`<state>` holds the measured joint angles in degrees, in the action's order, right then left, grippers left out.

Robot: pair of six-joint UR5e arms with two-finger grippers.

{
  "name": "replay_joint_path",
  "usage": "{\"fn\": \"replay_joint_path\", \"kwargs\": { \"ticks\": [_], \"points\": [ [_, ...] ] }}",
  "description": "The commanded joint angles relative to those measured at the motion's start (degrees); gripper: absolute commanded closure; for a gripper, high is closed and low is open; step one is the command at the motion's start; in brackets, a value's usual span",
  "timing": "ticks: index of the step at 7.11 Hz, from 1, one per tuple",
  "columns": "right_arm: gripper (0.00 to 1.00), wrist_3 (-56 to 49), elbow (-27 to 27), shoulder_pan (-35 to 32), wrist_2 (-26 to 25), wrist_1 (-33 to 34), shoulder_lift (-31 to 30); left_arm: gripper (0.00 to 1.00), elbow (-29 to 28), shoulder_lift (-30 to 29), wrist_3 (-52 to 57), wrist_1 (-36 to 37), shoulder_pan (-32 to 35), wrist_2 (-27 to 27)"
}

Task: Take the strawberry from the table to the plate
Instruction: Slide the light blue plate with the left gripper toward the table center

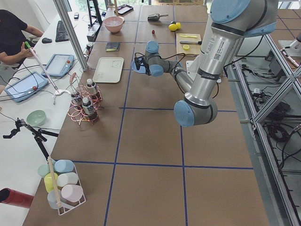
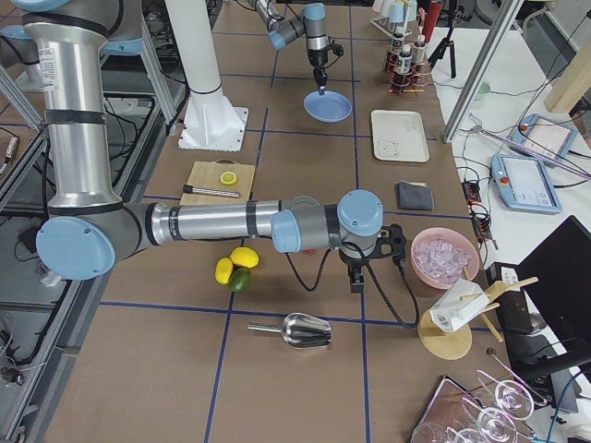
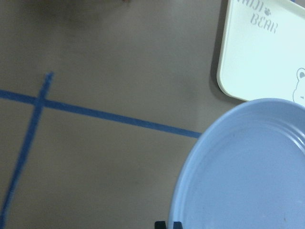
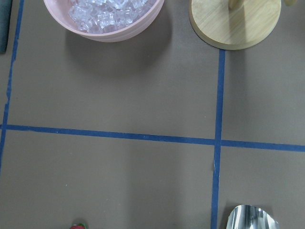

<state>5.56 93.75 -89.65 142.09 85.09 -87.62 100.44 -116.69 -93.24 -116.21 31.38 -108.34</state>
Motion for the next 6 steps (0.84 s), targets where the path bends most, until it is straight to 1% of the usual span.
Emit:
{"fn": "replay_joint_path", "kwargs": {
  "ticks": [1, 2, 4, 5, 6],
  "points": [
    [0.00, 0.07, 0.03, 0.01, 0.81, 0.08, 0.00, 1.00, -3.56, -2.22, -3.95, 0.11, -6.92, 4.97],
    [0.00, 0.07, 0.03, 0.01, 1.08, 0.08, 0.00, 1.00, -4.89, -2.75, -4.14, 0.02, -8.51, 6.03],
    [0.00, 0.24, 0.03, 0.01, 1.08, -0.19, 0.00, 1.00, -4.55, -2.58, -3.96, 0.01, -9.23, 6.48],
    [0.00, 0.42, 0.12, 0.44, 1.08, -0.27, 0.00, 0.52, -3.59, -2.14, -3.53, 0.28, -7.92, 6.13],
    [0.00, 1.99, 0.47, 1.14, 1.17, -0.36, 0.00, 0.01, -3.23, -0.92, -3.35, 0.37, -5.48, 5.95]
  ]
}}
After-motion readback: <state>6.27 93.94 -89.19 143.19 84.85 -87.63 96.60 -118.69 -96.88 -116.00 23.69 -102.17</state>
